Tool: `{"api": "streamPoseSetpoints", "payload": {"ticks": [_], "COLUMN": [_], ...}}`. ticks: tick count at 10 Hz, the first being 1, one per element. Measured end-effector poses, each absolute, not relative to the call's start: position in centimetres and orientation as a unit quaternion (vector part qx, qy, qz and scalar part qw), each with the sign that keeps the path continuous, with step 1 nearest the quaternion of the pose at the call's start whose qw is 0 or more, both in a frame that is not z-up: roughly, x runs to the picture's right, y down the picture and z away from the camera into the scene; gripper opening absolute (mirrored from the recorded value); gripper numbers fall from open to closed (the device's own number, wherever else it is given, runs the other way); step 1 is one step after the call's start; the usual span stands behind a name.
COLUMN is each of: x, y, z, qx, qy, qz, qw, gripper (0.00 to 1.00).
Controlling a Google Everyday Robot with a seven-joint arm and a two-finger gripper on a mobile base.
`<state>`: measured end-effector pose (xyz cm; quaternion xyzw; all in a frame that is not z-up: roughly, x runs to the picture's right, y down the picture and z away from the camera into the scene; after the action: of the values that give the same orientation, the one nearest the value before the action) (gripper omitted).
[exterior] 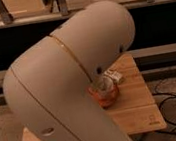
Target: Place the ceramic cup in the ceramic bowl
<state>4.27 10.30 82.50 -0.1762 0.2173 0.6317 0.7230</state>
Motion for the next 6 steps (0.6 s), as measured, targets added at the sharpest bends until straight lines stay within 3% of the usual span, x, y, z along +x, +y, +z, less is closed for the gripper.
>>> {"api": "streamPoseSetpoints", "payload": {"ticks": [5,6], "x": [4.26,4.27], "y": [10.29,10.28], "z": [82.50,82.50], "qx": [-0.176,-0.176], "qy": [0.217,0.217], "qz": [0.632,0.632], "qw": [0.723,0.723], "gripper": [0.76,0.80]}}
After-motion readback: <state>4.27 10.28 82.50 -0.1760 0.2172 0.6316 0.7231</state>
